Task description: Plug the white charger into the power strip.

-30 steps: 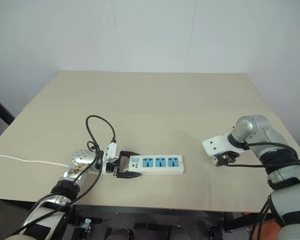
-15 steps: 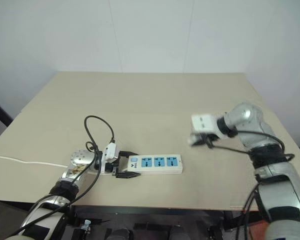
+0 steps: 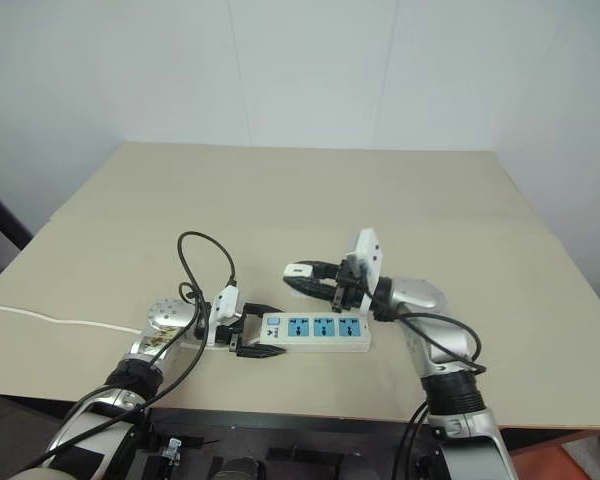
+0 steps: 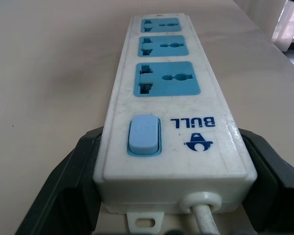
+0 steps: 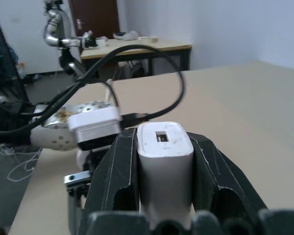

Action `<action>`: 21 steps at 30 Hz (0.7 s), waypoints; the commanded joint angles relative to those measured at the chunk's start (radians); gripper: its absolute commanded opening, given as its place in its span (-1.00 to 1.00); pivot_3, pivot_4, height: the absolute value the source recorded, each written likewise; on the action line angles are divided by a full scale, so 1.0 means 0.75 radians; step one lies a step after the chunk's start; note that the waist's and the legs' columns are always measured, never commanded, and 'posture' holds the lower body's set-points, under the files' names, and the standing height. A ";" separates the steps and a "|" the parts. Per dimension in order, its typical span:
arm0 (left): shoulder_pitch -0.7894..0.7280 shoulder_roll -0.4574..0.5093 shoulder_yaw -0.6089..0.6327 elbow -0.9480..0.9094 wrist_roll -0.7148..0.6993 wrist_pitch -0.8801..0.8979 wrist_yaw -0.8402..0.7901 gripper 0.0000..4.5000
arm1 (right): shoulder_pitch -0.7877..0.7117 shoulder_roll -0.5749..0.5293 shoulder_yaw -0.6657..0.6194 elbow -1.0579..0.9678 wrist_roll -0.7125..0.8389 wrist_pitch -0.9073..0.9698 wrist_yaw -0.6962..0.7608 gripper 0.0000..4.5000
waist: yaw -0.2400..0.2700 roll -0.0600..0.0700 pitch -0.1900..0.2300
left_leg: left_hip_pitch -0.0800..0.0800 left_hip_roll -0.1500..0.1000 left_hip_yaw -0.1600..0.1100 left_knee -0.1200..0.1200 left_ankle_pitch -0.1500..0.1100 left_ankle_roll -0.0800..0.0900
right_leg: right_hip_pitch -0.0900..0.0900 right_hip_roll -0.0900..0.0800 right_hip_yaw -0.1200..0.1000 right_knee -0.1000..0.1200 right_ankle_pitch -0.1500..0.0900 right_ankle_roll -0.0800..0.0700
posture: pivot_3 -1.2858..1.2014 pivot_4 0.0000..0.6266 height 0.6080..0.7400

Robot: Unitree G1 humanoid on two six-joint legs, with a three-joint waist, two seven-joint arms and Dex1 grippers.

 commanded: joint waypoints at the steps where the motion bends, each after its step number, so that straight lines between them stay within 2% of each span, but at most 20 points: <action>1: 0.041 -0.009 -0.067 0.029 0.047 -0.001 -0.051 0.48 | 0.001 0.019 0.012 0.028 0.009 -0.082 0.014 -0.50 | 0.000 0.000 0.000 | 0.000 0.000 0.000 0.000 0.000 0.000 | 0.000 0.000 0.000 0.000 0.000 0.000 | 0.03 -0.52 1.00; 13: 0.035 -0.019 -0.068 0.058 0.050 -0.022 -0.063 0.48 | 0.037 0.007 0.094 0.151 -0.038 -0.171 0.068 -0.50 | -0.002 0.000 0.000 | 0.000 0.000 0.000 0.000 0.000 0.000 | 0.000 0.000 0.000 0.000 0.000 -0.001 | 0.03 -0.52 1.00; 21: 0.035 -0.022 -0.068 0.059 0.050 -0.022 -0.062 0.48 | 0.004 0.024 0.108 0.345 -0.110 -0.304 0.027 -0.50 | -0.004 0.000 -0.001 | 0.004 0.000 0.000 0.000 0.000 0.000 | 0.004 0.000 0.000 -0.001 -0.001 0.002 | 0.03 -0.52 1.00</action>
